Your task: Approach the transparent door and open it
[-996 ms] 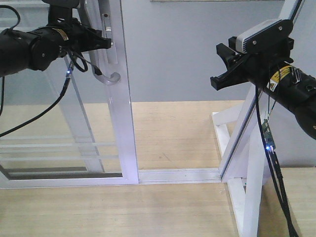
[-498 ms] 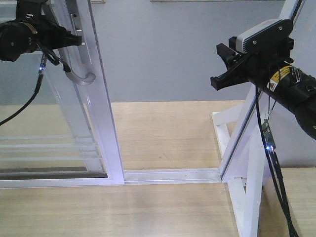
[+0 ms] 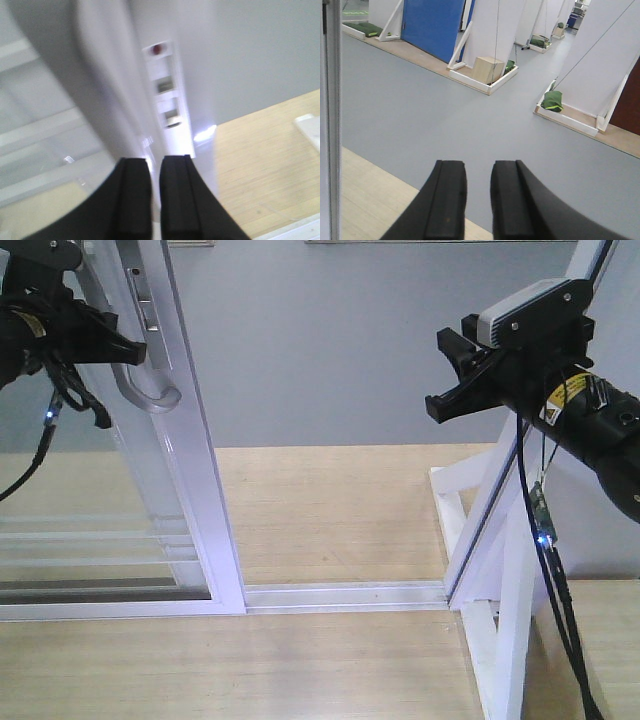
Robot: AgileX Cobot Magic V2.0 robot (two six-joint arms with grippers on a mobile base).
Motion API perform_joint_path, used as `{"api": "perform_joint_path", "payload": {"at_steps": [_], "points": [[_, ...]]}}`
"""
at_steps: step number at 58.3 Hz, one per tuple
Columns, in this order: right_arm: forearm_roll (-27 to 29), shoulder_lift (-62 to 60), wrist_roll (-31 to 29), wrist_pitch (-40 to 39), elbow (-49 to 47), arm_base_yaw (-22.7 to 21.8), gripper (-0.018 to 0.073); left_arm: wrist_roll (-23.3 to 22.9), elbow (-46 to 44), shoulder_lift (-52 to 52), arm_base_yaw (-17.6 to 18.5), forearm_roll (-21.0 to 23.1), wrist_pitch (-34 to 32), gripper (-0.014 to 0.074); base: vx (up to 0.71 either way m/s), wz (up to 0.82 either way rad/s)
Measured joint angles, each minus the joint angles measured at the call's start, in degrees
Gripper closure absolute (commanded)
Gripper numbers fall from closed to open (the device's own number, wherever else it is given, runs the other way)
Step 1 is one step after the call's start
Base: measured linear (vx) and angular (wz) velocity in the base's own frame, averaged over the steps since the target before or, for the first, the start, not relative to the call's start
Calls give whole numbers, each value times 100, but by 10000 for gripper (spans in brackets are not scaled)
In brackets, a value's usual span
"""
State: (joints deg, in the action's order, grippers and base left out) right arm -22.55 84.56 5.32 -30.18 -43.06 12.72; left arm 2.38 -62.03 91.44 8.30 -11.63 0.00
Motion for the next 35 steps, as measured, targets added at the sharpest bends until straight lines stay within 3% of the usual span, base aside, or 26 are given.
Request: {"api": "perform_joint_path", "payload": {"at_steps": [18, 35], "points": [[6, -395, 219, 288, 0, 0, 316, 29, 1749, -1759, 4, -22, -279, 429, 0, 0], [12, -1877, 286, 2260, 0, 0, 330, 29, 2834, -3554, 4, -22, -104, 444, 0, 0]]}}
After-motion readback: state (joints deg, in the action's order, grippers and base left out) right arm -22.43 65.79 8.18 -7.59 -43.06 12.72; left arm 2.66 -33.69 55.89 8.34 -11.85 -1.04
